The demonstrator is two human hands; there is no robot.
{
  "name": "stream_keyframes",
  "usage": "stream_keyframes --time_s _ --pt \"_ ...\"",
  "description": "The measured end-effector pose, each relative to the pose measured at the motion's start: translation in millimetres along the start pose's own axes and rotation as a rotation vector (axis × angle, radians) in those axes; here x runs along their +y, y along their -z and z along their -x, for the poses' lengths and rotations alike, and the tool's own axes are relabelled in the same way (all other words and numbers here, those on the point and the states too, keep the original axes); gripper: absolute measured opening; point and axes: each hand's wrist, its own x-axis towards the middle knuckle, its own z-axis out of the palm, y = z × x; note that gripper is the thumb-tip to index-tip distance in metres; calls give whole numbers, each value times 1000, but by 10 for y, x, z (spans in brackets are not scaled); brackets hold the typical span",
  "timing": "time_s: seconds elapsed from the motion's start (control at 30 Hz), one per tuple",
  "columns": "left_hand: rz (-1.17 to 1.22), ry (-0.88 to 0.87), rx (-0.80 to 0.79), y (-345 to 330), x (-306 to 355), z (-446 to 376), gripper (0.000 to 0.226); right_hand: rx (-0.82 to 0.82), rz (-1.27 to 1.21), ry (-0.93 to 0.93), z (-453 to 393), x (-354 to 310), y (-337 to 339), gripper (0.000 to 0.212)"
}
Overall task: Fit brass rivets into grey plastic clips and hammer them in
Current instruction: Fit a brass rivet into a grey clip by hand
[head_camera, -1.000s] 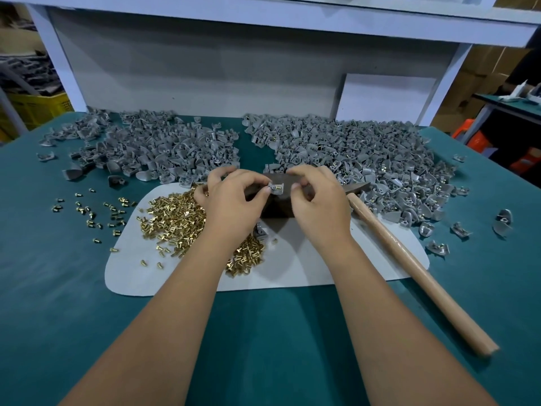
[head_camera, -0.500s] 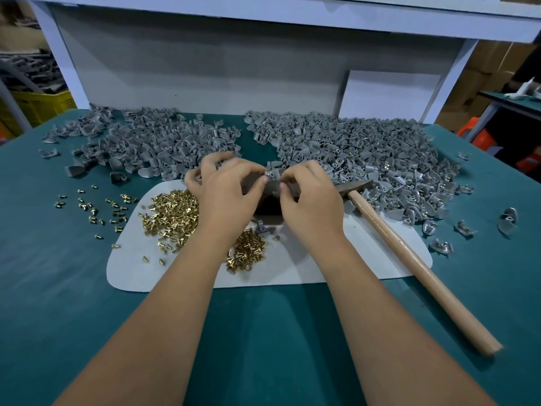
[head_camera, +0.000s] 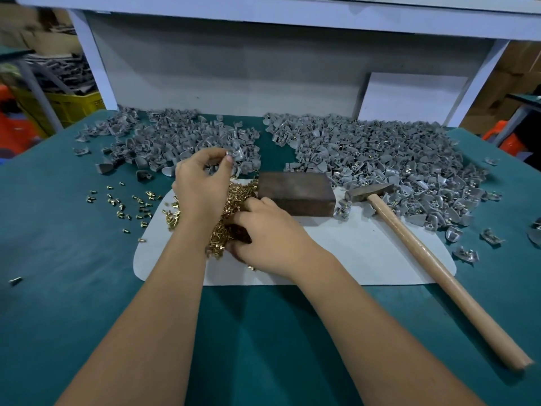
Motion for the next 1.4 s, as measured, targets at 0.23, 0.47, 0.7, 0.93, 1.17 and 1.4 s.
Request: stream_keyframes --time_s 0.23,0.47,0.7,0.93,1.17,1.4 --pt "-2 -22 -35 -66 -11 32 15 46 -110 -11 2 28 14 12" --pt "0 -15 -22 -89 32 56 17 170 -200 -31 4 105 37 10" --pt "-22 8 -88 -111 59 95 13 407 -350 -99 19 198 75 11" --pt "-63 -12 -212 -232 143 190 6 553 -562 -314 48 378 199 24" --pt "-299 -124 -333 -468 237 376 10 700 -587 -463 66 598 232 25" --pt "-429 -88 -385 -512 286 278 7 747 -471 -544 60 725 176 20"
